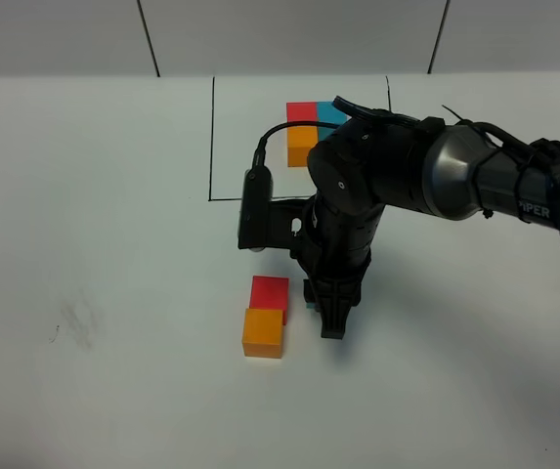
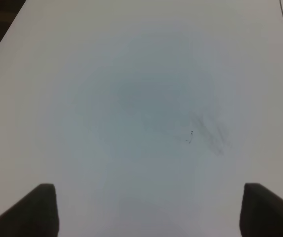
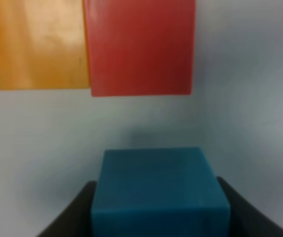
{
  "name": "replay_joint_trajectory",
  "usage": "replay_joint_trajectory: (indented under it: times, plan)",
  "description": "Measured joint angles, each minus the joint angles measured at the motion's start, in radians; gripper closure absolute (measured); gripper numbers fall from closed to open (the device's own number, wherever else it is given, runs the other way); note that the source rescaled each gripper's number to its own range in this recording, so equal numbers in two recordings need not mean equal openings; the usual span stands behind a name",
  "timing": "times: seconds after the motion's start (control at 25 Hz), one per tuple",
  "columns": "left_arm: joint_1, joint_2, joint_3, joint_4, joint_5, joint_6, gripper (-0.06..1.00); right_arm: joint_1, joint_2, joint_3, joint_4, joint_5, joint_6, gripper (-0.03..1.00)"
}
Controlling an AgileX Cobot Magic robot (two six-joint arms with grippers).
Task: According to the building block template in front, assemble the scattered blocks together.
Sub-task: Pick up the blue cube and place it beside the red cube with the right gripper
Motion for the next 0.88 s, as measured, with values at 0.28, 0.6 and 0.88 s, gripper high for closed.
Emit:
replay_joint_trajectory:
  times: [0.28, 0.6, 0.88]
  plan:
    - [0.000, 0.000, 0.000, 0.000, 0.000, 0.000, 0.26, 0.000, 0.029, -0.004, 0.000, -0.038, -0.001, 0.69]
    - [0.000, 0.000, 0.000, 0.000, 0.000, 0.000, 0.26, 0.000, 0.050, -0.008, 0.010, -0.066, -0.004, 0.69]
    - [0.000, 0.000, 0.000, 0.000, 0.000, 0.000, 0.26, 0.013, 0.068, -0.008, 0.027, -0.091, -0.023, 0.69]
